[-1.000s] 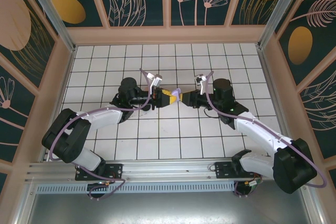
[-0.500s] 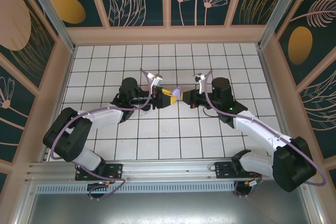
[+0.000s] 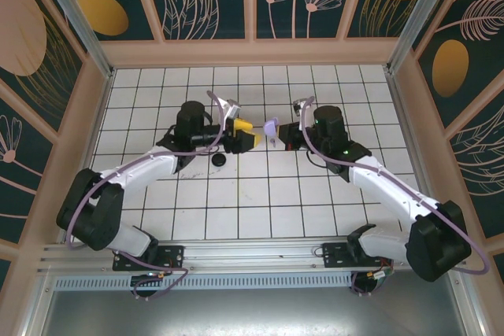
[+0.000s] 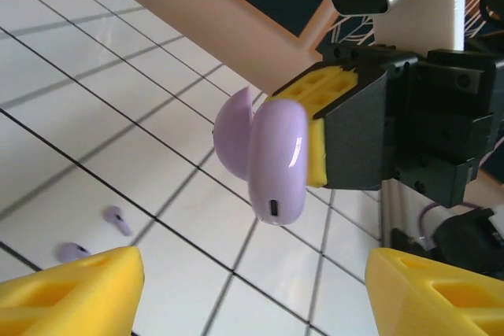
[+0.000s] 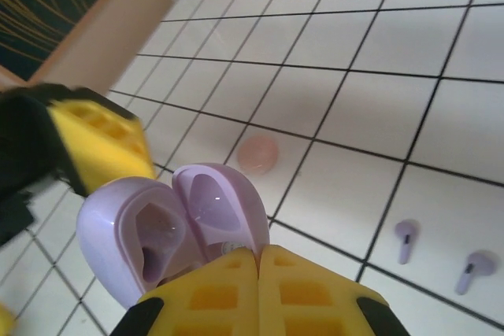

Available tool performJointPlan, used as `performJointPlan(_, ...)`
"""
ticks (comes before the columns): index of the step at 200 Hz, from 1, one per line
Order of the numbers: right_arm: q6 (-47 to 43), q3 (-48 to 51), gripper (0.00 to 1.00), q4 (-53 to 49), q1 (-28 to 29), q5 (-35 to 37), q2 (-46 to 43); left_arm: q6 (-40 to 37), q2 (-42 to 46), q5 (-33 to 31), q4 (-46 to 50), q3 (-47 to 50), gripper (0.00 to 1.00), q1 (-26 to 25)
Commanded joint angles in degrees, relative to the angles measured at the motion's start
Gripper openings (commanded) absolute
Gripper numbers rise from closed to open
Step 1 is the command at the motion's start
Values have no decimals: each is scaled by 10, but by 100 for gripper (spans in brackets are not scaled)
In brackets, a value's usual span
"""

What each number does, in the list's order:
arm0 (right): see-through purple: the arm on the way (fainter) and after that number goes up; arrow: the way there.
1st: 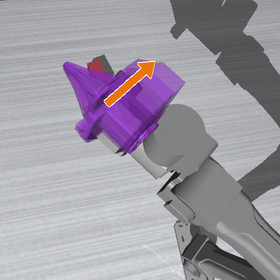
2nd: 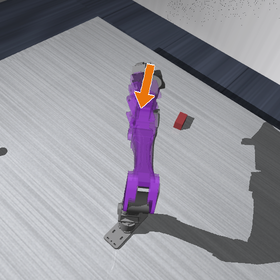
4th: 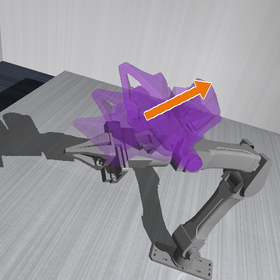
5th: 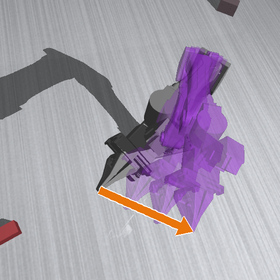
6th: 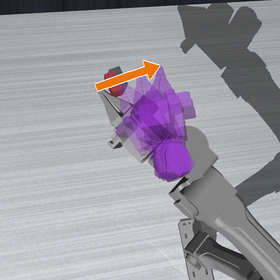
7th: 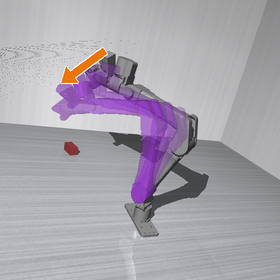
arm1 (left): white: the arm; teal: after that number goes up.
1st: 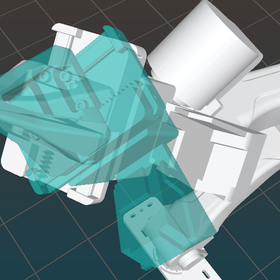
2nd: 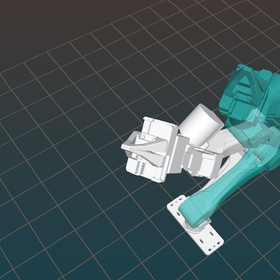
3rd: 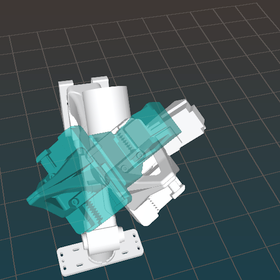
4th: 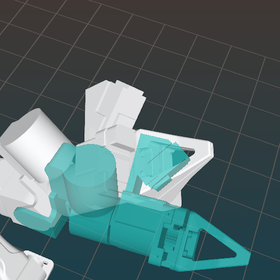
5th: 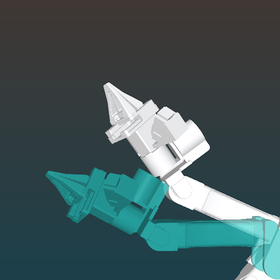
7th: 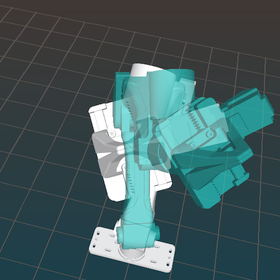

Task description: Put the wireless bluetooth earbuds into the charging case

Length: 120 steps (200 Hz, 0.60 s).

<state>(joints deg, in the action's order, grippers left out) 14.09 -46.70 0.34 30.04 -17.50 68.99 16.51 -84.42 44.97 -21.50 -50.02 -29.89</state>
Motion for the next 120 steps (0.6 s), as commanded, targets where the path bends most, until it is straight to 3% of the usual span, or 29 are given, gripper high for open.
performJointPlan(1,-76,-53,0,-48,-1,39,18,-116,12,-10,157,-53,76,8)
performJointPlan(50,-201,-137,0,-142,24,65,68,-214,-23,-7,334,-164,79,11)
performJointPlan(120,-270,-193,0,-207,76,127,111,-279,-43,-1,447,-227,78,11)
